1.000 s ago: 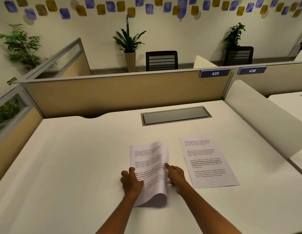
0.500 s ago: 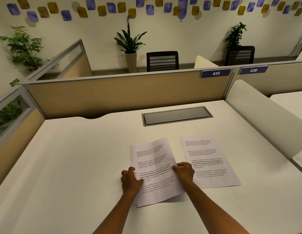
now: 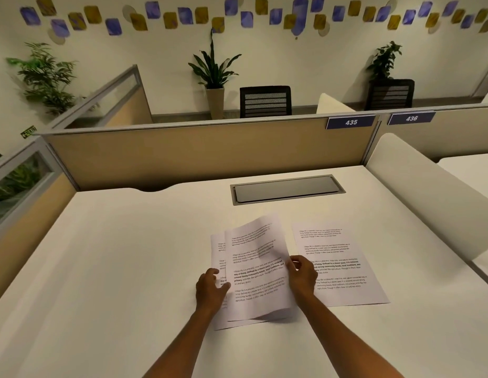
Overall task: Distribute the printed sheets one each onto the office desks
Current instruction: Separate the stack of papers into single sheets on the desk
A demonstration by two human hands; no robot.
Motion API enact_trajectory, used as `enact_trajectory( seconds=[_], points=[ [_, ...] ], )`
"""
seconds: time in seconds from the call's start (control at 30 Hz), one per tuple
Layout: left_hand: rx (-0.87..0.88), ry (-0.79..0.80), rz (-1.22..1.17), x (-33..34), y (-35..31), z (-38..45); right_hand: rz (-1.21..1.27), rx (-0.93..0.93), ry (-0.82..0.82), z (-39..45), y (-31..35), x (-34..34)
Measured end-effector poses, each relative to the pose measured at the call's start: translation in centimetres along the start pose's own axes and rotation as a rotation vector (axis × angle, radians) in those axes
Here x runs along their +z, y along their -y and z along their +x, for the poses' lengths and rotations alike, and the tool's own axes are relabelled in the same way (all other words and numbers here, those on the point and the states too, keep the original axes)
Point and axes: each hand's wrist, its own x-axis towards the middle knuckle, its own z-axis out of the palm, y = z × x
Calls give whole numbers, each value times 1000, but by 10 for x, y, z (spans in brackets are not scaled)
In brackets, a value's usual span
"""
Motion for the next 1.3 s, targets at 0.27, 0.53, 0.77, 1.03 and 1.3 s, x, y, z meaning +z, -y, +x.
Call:
enact_trajectory(
  seconds=[0.27, 0.53, 0.77, 1.03, 1.3],
  points=[
    [-219, -71, -375, -9, -10, 11, 154, 13, 75, 1, 13, 0],
    [-233, -187, -494, -49, 3, 18, 149, 34, 185, -10, 30, 33],
    [-276, -330, -476, -100, 37, 19, 109, 51, 339, -34, 47, 89],
    [-307, -448, -450, -147, 78, 19, 50, 99, 431, -63, 57, 139],
    [-319, -458, -403, -176, 112, 23, 5, 100, 437, -88, 59, 180]
  ],
)
